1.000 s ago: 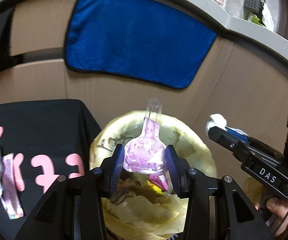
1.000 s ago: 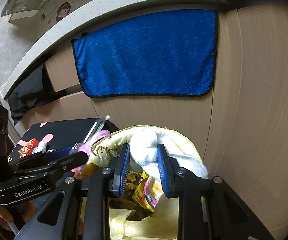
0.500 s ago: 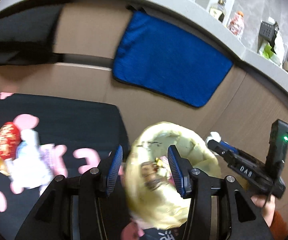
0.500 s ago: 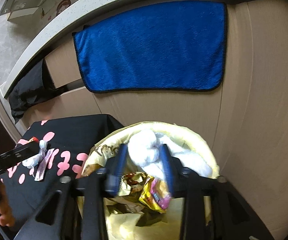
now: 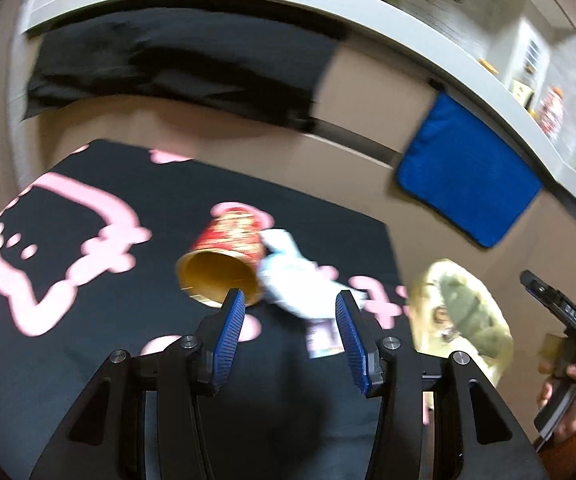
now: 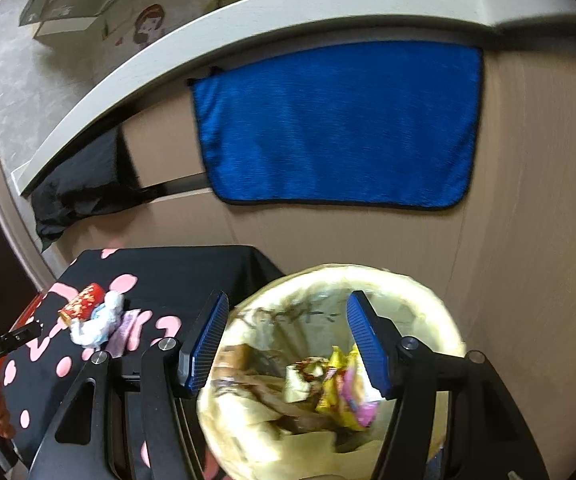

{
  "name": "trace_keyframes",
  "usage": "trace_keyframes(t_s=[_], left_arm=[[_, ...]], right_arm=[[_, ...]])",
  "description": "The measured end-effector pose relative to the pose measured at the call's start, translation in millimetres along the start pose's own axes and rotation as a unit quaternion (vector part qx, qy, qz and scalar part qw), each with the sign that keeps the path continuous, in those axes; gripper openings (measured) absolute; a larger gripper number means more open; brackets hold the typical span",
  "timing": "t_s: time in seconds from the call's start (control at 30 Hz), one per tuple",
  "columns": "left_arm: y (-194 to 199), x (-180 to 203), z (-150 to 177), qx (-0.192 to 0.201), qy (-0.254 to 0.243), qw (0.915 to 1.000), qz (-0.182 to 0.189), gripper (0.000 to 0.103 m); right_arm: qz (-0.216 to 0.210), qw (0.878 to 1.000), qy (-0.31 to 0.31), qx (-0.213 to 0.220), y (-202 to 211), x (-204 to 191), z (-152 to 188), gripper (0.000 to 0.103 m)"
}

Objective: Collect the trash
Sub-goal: 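Move both tools back toward the red paper cup on the table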

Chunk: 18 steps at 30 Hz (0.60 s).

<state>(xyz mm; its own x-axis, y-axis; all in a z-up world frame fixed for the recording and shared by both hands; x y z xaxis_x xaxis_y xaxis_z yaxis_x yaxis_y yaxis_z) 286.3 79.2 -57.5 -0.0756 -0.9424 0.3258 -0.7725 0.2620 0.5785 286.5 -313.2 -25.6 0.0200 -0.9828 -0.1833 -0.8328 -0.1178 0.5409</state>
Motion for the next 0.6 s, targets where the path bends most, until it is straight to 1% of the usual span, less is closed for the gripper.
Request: trace_keyframes(t_s=[0.13, 0.33, 0.43, 0.53, 0.6], left_arm=[[13.1, -29.9, 4.4, 0.008, 0.019, 0.9997, -0.010, 0.048], [18.1, -54.9, 8.9, 0.006, 0.023, 0.9996, -0.016, 0.048], [17.8, -64.9, 12.9, 0.001, 0.031, 0.9994, -0.016, 0.048], [15.3, -70.1, 17.2, -0.009, 0.045, 0.9989, 0.001, 0.048], [13.4, -70.2, 19.0, -0.013, 0.048, 0.9988, 0.004, 0.048]], right_arm=[[-0.019, 1.000, 0.020, -0.007, -3.9, -34.4, 3.3, 0.060], [-0.061, 0.997, 0.052, -0.019, -15.8, -89.7, 16.6, 0.060], [-0.086, 0.994, 0.061, -0.037, -24.9, -114.3, 28.6, 0.060], [-0.111, 0.990, 0.067, -0.062, -34.2, -134.6, 46.0, 0.060], [-0.123, 0.987, 0.072, -0.079, -40.9, -144.9, 58.2, 0.060]])
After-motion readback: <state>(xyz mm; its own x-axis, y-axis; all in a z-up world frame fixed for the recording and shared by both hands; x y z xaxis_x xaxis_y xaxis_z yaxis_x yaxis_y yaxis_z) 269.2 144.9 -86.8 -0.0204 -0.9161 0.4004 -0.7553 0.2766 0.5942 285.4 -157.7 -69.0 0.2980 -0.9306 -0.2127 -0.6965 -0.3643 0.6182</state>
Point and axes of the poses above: each gripper's, at about its wrist camera, not at the fingertips, and y roughly against the way its jaws point, x to its right, z to its underside, the point moved 1 cm from there along -y, roughly the way its jaws point, and after that the axes turned 1 degree about z, right-handed, at the moved point
